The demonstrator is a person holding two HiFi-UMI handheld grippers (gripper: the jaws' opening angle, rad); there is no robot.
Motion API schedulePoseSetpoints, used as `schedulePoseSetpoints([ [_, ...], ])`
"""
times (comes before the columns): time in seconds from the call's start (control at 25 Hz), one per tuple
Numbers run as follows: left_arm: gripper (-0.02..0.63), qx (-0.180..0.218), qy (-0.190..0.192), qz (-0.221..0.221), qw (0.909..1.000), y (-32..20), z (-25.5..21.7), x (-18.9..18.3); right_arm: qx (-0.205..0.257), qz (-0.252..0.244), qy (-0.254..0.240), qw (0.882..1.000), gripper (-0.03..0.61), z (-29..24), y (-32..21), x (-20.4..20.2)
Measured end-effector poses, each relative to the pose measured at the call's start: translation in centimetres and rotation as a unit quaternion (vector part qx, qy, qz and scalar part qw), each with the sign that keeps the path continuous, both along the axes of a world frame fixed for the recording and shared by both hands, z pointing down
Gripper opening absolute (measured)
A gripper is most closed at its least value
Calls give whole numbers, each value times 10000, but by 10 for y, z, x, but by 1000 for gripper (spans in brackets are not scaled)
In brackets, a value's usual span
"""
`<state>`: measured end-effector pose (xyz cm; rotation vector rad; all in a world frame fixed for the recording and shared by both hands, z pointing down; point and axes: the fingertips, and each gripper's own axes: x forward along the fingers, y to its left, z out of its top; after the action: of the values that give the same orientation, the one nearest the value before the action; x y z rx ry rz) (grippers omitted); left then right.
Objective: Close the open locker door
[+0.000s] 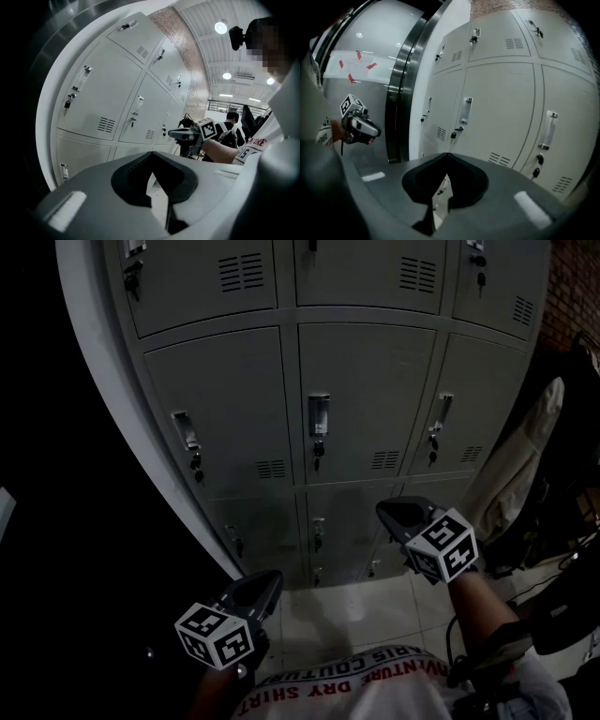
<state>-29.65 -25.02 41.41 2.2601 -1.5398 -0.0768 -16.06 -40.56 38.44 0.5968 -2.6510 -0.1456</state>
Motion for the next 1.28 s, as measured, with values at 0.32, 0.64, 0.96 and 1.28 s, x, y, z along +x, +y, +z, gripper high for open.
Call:
schedulePoseSetpoints([
  [0.32, 3, -23, -257, 782, 9966, 98, 11, 153, -681, -417, -13, 9968, -4, 44, 185, 127],
  [0.64, 3, -40, -346, 1009, 9943, 217, 16, 281, -1401, -856, -422, 9855, -3, 51, 348, 223],
  [0.96, 3, -5, -576, 1062, 9927, 278, 1, 323, -1436, -701, -955, 9825, -3, 26, 401, 259],
  [1.28, 3, 209, -579, 1061, 9924, 301, -10, 333, -1480, -784, -952, 9813, -3, 26, 429, 259],
])
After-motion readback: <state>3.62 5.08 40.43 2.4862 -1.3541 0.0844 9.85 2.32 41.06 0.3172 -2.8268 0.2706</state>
